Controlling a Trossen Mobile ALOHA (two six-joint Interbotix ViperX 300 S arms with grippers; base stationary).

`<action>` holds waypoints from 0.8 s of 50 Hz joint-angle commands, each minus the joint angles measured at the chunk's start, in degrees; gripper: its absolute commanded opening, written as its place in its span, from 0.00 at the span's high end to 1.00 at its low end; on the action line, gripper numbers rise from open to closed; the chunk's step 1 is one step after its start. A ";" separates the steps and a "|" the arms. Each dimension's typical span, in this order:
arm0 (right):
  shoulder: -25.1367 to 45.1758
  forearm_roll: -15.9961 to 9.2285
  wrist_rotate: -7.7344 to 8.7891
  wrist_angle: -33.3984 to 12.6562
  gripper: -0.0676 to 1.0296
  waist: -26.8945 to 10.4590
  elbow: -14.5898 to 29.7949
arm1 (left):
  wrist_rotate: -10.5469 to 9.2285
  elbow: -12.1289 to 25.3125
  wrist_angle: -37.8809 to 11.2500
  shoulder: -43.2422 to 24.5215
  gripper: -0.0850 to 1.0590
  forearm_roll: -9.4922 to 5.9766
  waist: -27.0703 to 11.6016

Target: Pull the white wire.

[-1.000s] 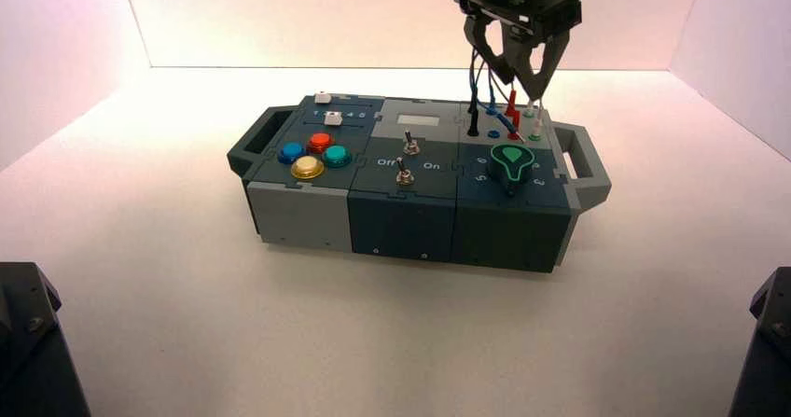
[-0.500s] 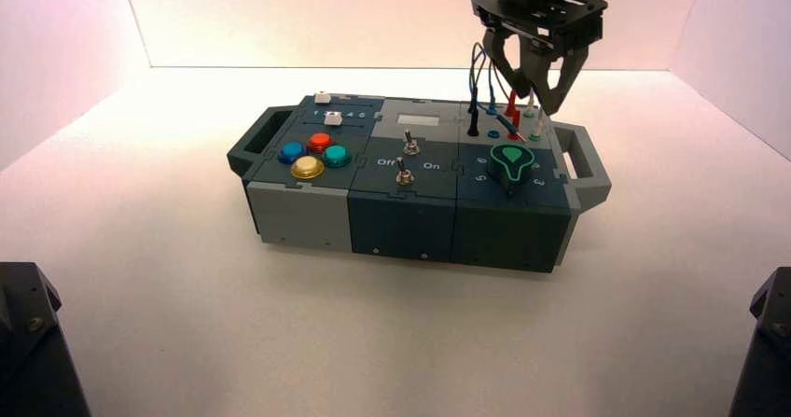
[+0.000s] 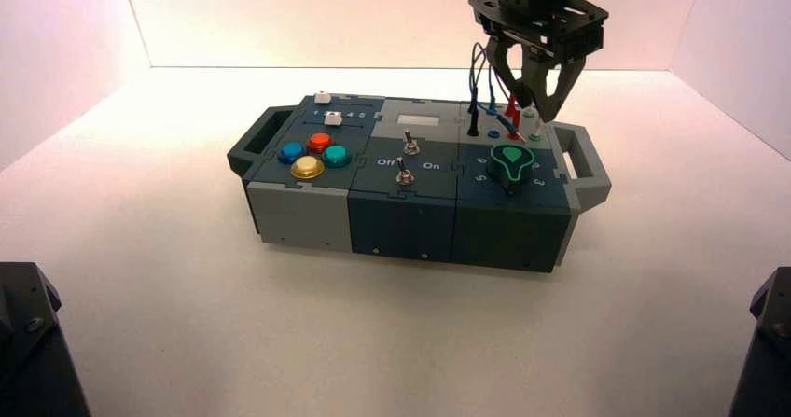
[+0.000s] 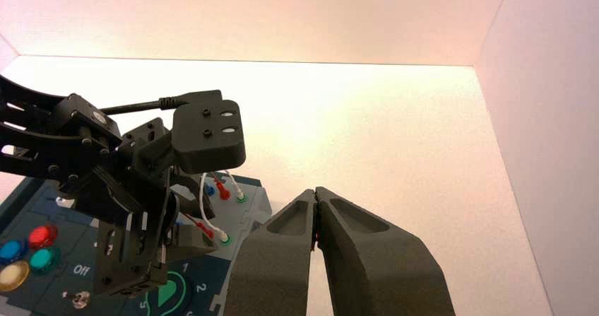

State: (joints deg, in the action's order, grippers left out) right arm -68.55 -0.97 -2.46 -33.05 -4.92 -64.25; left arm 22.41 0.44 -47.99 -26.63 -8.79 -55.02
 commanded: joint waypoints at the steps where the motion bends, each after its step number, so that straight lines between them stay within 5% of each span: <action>1: 0.70 0.00 -0.26 0.26 0.96 0.35 1.05 | 0.53 1.93 0.18 0.53 0.44 -0.26 -0.35; 40: 0.62 0.00 -0.26 0.35 0.96 0.35 1.05 | 1.23 3.96 -0.79 -1.85 0.51 -0.26 -0.35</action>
State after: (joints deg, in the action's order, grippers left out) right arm -68.55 -0.97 -2.37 -33.05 -4.92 -64.25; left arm 23.20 2.72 -48.69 -29.36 -8.96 -55.11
